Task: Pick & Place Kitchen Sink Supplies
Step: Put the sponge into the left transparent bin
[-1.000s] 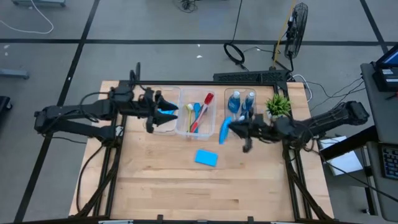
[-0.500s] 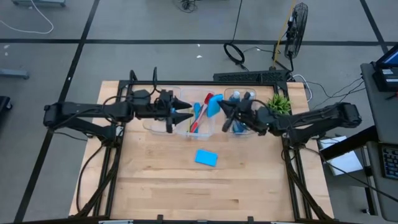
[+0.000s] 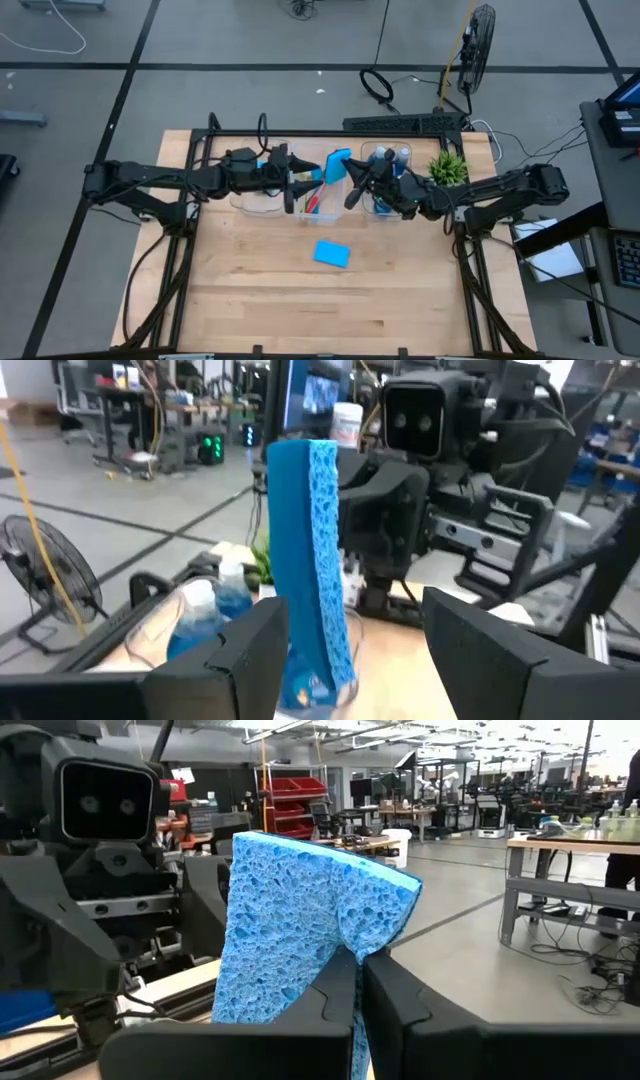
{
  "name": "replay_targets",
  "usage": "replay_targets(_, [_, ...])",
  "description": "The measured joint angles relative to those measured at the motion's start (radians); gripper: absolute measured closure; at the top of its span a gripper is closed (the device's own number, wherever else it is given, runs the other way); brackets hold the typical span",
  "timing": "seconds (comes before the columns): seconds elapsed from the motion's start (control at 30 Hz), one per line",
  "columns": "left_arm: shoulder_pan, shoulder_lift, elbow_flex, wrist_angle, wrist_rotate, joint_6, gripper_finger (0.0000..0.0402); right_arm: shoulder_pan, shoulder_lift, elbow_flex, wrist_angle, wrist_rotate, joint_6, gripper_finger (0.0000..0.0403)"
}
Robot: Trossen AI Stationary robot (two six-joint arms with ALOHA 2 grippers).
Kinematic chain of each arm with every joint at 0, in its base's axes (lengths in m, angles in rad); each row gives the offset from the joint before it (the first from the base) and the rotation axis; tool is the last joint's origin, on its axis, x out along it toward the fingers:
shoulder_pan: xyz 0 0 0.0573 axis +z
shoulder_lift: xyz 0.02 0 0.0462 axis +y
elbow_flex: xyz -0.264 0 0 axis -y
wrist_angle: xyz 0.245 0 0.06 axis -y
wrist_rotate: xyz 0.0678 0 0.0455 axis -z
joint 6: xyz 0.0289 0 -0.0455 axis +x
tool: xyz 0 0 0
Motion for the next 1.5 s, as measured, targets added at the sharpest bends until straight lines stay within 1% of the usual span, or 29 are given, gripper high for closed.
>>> replay_targets(0.2, [0.0, 0.036, 0.0, 0.065, -0.041, -0.002, 0.0172, -0.014, -0.001, 0.0, 0.0, -0.003, -0.004, 0.0403])
replay_targets(0.4, [0.0, 0.064, 0.001, 0.116, -0.053, -0.008, 0.0172, -0.017, -0.001, 0.0, 0.0, -0.008, -0.004, 0.0403])
replay_targets(0.77, [-0.001, 0.13, 0.012, 0.121, -0.147, -0.007, 0.0172, -0.015, -0.001, 0.0, -0.007, -0.012, -0.022, 0.0403])
replay_targets(0.87, [-0.001, 0.152, 0.015, 0.187, -0.152, -0.004, 0.0172, -0.015, -0.001, 0.0, -0.008, -0.013, -0.022, 0.0403])
replay_targets(1.0, [-0.002, 0.161, 0.014, 0.204, -0.152, -0.011, 0.0176, -0.015, -0.001, 0.0, -0.008, -0.064, -0.017, 0.0403])
replay_targets(1.07, [-0.002, 0.164, 0.015, 0.204, -0.15, -0.014, 0.0192, -0.015, -0.001, 0.0, -0.01, -0.062, -0.019, 0.0403])
replay_targets(1.13, [-0.001, 0.166, 0.014, 0.206, -0.139, -0.015, 0.0222, -0.015, -0.001, 0.0, -0.011, -0.062, -0.022, 0.0403])
replay_targets(1.23, [-0.001, 0.165, 0.014, 0.204, -0.117, -0.035, 0.0283, -0.017, -0.001, 0.0, -0.009, -0.061, -0.022, 0.0403])
replay_targets(1.33, [-0.001, 0.165, 0.014, 0.199, -0.117, -0.045, 0.0359, -0.017, -0.001, -0.001, -0.011, -0.062, -0.023, 0.0403])
replay_targets(1.37, [-0.001, 0.165, 0.014, 0.199, -0.114, -0.048, 0.0378, -0.017, -0.001, -0.001, -0.009, -0.062, -0.023, 0.0403])
replay_targets(1.4, [0.001, 0.165, 0.014, 0.199, -0.108, -0.054, 0.0385, -0.017, -0.001, -0.001, -0.009, -0.061, -0.023, 0.0403])
replay_targets(1.5, [0.009, 0.164, 0.014, 0.181, -0.095, -0.097, 0.0386, -0.017, -0.001, -0.001, -0.014, -0.061, -0.023, 0.0396])
